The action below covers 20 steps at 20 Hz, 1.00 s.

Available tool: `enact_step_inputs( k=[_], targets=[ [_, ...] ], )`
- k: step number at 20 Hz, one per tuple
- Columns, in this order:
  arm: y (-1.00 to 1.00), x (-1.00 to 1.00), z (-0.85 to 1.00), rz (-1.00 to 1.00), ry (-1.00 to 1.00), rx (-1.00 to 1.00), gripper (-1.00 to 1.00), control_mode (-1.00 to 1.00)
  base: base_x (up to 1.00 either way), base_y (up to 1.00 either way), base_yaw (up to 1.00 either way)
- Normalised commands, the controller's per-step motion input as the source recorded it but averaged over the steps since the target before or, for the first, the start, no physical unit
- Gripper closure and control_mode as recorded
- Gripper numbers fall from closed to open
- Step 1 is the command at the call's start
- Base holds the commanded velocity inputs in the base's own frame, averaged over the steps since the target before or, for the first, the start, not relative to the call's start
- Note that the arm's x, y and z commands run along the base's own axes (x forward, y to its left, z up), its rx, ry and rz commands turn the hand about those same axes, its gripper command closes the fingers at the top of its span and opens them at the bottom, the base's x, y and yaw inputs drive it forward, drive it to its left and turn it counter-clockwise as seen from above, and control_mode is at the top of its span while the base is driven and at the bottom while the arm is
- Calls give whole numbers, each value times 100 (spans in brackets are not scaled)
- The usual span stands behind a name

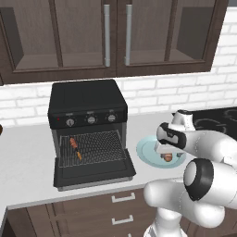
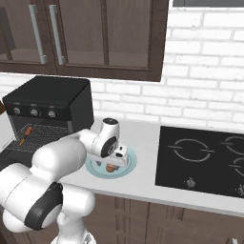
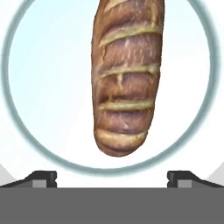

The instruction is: Pick up the kebab skewer and baguette bread, and place them inside the toaster oven. Close the toaster oven door and start by setting the timer.

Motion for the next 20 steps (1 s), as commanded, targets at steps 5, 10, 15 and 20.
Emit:
enact_step_inputs(
  k=[5,10,15,20],
  targets=[
    [0,0,-10,-3,-6,0,-100,-100,0,0,0],
    [0,8,-1,-3,-7,-1,-100,-100,0,0,0],
    [0,15,-7,-4,-5,0,-100,-100,0,0,0],
    [0,9,-9,-4,-1,0,-100,-100,0,0,0]
  ],
)
